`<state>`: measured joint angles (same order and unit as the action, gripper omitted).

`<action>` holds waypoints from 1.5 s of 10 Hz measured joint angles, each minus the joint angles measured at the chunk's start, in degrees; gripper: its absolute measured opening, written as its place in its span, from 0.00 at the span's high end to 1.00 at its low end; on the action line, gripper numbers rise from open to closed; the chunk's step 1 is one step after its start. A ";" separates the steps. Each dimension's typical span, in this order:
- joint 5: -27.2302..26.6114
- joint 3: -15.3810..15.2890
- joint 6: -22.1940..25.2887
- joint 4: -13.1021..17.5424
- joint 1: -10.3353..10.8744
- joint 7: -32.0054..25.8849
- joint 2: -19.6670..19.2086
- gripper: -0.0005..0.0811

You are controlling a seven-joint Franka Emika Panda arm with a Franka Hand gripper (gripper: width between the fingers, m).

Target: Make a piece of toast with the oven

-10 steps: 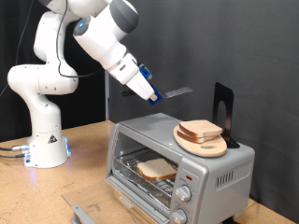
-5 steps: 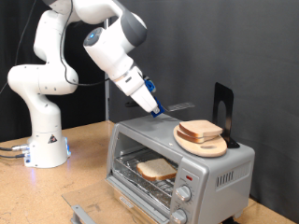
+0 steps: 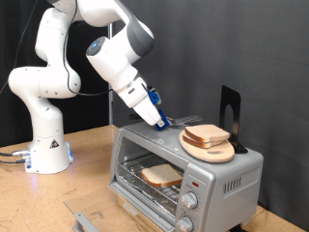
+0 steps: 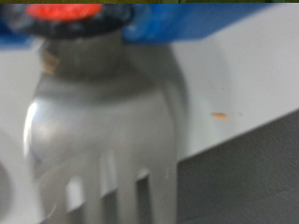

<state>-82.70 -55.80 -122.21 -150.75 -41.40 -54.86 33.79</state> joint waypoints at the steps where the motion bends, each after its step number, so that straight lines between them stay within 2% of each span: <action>1: 0.00 -0.80 -0.35 0.02 -0.83 -0.23 -0.84 0.52; 2: 0.00 -1.25 -0.45 0.08 -1.54 -0.62 -1.52 0.28; 3: 0.00 -1.43 -0.46 0.15 -2.02 -1.08 -2.11 0.28; 4: 0.00 -1.45 -0.46 0.27 -2.40 -1.57 -2.46 0.19; 6: 0.04 -0.72 0.94 0.35 -2.62 -1.70 -2.53 0.16; 7: 0.06 0.92 3.51 0.53 -2.59 -1.81 -2.44 0.16; 12: 4.72 14.17 21.78 3.33 -2.70 -0.71 0.00 0.16; 14: 7.86 18.44 26.50 5.11 -3.15 0.98 0.85 0.16; 15: 9.23 19.23 27.83 5.77 -3.56 1.42 1.19 0.16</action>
<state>-73.47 -36.56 -94.38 -144.97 -44.96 -53.44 34.98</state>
